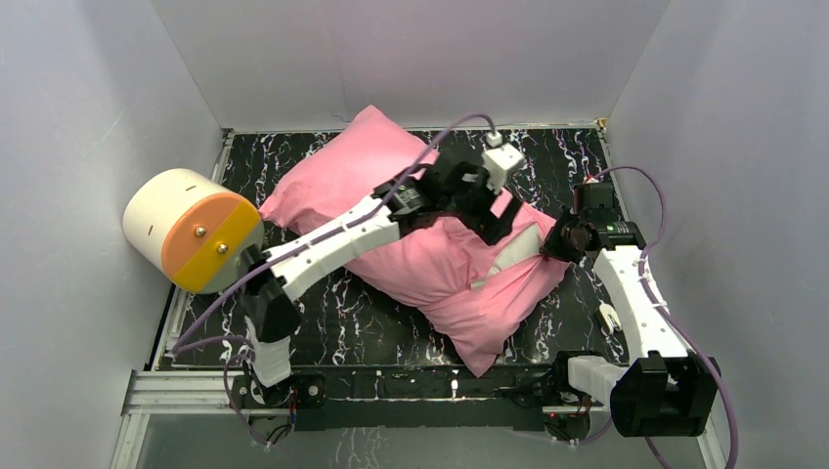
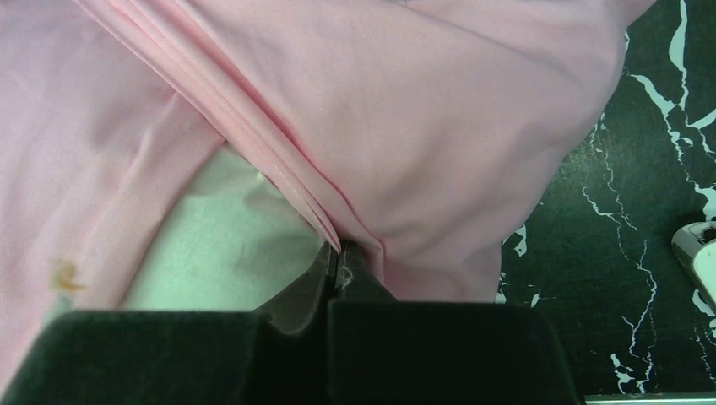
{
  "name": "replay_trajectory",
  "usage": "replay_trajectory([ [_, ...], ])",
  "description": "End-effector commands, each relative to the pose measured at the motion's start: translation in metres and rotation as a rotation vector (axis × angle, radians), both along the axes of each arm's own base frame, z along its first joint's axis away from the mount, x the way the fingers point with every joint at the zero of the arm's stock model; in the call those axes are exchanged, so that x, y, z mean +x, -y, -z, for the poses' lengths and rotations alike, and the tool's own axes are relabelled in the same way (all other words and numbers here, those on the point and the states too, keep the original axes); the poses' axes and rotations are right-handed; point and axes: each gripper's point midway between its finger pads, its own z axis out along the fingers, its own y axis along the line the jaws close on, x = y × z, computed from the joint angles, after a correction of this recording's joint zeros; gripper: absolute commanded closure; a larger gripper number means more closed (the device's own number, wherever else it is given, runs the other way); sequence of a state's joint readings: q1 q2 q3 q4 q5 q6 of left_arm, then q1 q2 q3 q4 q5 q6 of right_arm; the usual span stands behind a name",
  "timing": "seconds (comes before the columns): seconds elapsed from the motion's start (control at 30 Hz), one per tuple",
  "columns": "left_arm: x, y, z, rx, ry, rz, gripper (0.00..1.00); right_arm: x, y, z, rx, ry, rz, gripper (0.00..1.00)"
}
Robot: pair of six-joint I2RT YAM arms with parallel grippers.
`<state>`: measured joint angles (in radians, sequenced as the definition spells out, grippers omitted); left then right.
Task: Remove the pillowcase from the pillow
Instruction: Remove the pillow from the pillowcase.
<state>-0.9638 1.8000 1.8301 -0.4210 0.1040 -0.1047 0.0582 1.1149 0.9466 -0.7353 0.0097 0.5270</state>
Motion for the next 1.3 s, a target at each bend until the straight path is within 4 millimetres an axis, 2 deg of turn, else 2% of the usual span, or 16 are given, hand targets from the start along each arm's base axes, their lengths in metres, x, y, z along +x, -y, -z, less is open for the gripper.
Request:
replay_trajectory([
  [0.0,-0.024,-0.004,0.076,0.348,-0.011,0.090,0.02,-0.005,-0.006,-0.001,0.052,0.010,0.011,1.00],
  [0.13,-0.004,-0.015,0.101,0.480,0.053,-0.053,0.09,-0.003,-0.004,-0.011,0.062,0.066,0.049,1.00],
  [0.17,0.005,-0.022,0.102,0.504,0.077,-0.123,0.21,-0.003,-0.003,-0.014,0.063,0.079,0.057,1.00],
  [0.23,0.025,-0.040,0.097,0.539,0.144,-0.285,0.43,-0.004,0.020,-0.013,-0.038,0.081,0.145,1.00],
  [0.37,0.054,-0.077,0.060,0.499,0.239,-0.481,0.86,-0.018,0.066,-0.004,-0.215,0.000,0.324,1.00],
  [0.43,0.074,-0.110,0.042,0.444,0.216,-0.596,0.94,-0.020,0.076,0.002,-0.187,-0.023,0.361,1.00],
  [0.5,0.099,-0.153,0.036,0.379,0.142,-0.685,1.00,-0.022,0.081,0.008,-0.148,-0.024,0.390,1.00],
  [0.63,0.107,-0.203,0.058,0.394,0.049,-0.729,1.00,-0.027,0.086,0.022,-0.099,-0.039,0.432,1.00],
  [0.7,0.097,-0.201,0.075,0.401,-0.006,-0.680,1.00,-0.023,0.078,0.017,-0.065,-0.031,0.376,1.00],
  [0.77,0.081,-0.180,0.088,0.335,-0.096,-0.568,1.00,-0.014,0.047,-0.004,0.060,0.011,0.208,0.97],
  [0.87,0.065,-0.151,0.097,0.207,-0.193,-0.475,1.00,-0.012,0.030,-0.046,0.111,0.084,0.090,0.86],
  [0.93,0.060,-0.141,0.102,0.161,-0.240,-0.454,1.00,-0.013,0.022,-0.070,0.130,0.135,0.038,0.71],
  [0.97,0.059,-0.137,0.104,0.148,-0.258,-0.446,1.00,-0.017,0.015,-0.079,0.153,0.144,0.004,0.58],
  [1.03,0.054,-0.131,0.109,0.136,-0.290,-0.426,1.00,-0.027,-0.005,-0.092,0.240,0.133,-0.087,0.43],
  [1.17,0.054,-0.130,0.115,0.130,-0.306,-0.431,1.00,-0.051,-0.040,-0.112,0.398,0.139,-0.197,0.34],
  [1.27,0.054,-0.126,0.114,0.109,-0.319,-0.431,1.00,-0.062,-0.053,-0.129,0.447,0.165,-0.181,0.33],
])
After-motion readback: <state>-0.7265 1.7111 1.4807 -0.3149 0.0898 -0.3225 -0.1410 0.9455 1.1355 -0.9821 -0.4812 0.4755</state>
